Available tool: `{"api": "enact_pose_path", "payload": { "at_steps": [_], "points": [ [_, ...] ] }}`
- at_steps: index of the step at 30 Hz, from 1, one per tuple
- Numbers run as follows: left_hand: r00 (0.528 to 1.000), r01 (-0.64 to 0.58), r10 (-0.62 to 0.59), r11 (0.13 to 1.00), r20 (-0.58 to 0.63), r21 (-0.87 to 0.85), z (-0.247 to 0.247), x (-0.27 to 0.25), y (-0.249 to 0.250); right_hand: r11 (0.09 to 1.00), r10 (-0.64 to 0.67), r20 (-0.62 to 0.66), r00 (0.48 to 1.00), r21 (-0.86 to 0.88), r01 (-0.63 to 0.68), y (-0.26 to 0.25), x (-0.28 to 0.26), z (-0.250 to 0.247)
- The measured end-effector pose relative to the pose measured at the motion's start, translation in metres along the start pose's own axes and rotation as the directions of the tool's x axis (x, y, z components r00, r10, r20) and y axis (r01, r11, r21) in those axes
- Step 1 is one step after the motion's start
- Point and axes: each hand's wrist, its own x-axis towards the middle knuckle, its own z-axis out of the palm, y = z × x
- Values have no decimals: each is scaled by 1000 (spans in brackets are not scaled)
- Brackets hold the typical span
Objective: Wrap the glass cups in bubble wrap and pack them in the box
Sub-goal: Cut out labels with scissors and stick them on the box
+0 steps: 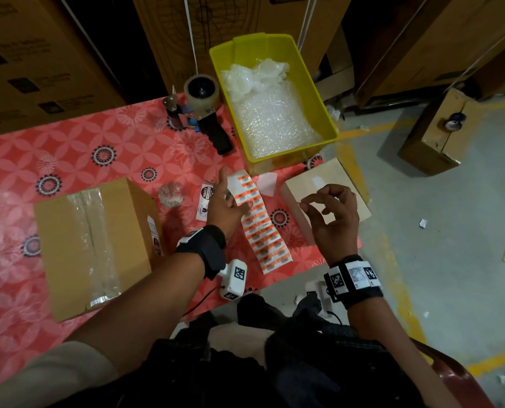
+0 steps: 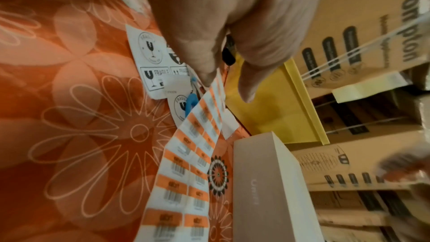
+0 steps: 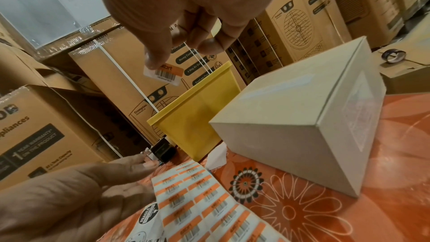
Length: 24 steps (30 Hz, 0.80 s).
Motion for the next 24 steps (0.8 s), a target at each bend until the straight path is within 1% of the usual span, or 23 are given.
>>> {"api": "enact_pose_path", "payload": {
  "at_steps": [2, 4, 8, 9, 11, 13, 14, 16, 19, 21, 22, 24],
  "points": [
    [1000, 5, -6, 997, 11, 73, 0, -5, 8, 1000, 11, 11, 1000, 6, -11, 1, 0, 2],
    [1000, 0, 1, 990, -3, 140, -1, -9, 15, 1000, 18, 21, 1000, 24, -18, 0, 1, 4],
    [999, 2, 7, 971, -36, 240, -7, -9, 21, 990, 52, 20, 998, 128, -54, -8, 1, 10],
    [999, 10, 1, 966, -43, 258, -9, -11, 24, 980, 90, 28, 995, 174, -94, -12, 2, 13],
    [999, -1, 10, 965, -31, 262, -15, -18, 33, 928, 209, 85, 974, 296, -225, -21, 4, 21],
    [999, -36, 40, 972, -12, 232, -22, -23, 38, 844, 296, 156, 942, 418, -335, -36, 7, 30],
    [999, -31, 35, 979, -14, 202, -26, -28, 44, 809, 328, 178, 928, 455, -373, -44, 9, 35],
    [1000, -25, 26, 995, -8, 96, -36, -37, 54, 730, 384, 224, 896, 521, -443, -62, 9, 46],
    [1000, -26, 26, 997, -3, -71, -54, -58, 73, 590, 458, 309, 834, 596, -545, -82, 8, 67],
    [1000, 14, -11, 985, 23, -171, -67, -72, 81, 528, 467, 364, 806, 616, -585, -95, 6, 82],
    [1000, 8, -4, 984, 24, -180, -74, -79, 84, 511, 454, 394, 799, 620, -596, -102, 5, 90],
    [999, -39, 36, 986, -18, -164, -88, -90, 86, 496, 436, 420, 796, 626, -602, -118, 0, 105]
  ]
}}
